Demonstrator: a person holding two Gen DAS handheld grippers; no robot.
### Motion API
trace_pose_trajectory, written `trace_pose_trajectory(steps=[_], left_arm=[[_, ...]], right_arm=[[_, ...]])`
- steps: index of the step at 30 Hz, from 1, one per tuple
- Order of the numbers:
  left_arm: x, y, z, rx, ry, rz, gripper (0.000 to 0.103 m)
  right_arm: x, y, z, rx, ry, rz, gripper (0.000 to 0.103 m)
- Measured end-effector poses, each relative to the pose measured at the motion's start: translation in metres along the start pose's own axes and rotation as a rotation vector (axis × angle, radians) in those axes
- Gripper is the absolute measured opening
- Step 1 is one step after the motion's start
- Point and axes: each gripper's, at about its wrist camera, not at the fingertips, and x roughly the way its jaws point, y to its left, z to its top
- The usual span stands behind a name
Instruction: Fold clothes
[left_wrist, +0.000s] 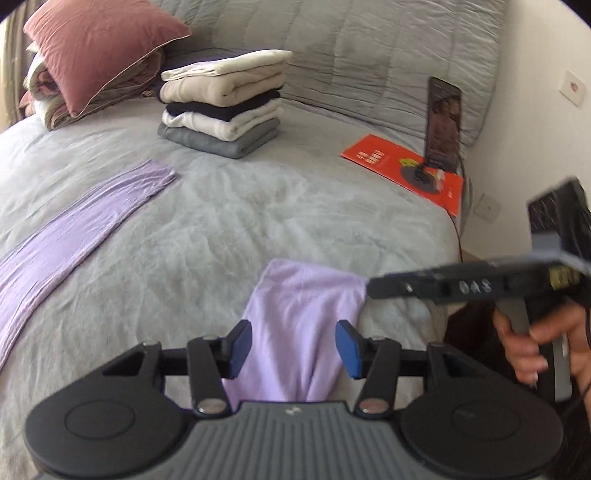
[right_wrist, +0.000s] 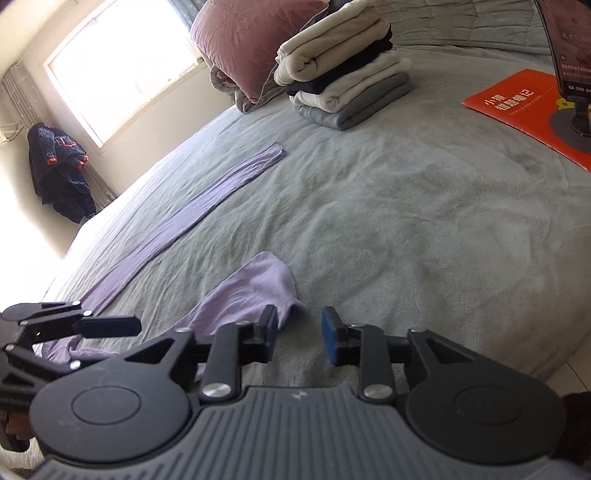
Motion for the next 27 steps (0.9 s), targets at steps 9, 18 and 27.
trace_pose_trajectory(steps=[9,18,27], left_arm=[[0.077,0.032,0.027,-0.269,0.096,-0.052,0.040],[0.098,0.048,0.029,-0.441,0.091,-0.156,0.024],[0.099,0.036,0.018,-0.508,0.011,-0.185,0.001]], right_arm=[[0.006,-0.011,-0.009,0.083,0.000,0.076,0.023],[0.020,-0.024,-0.018,0.248,-0.053,0.182,0.026],[0.017,-0.027,-0.031,0.335,-0.219,0.137,0.000]])
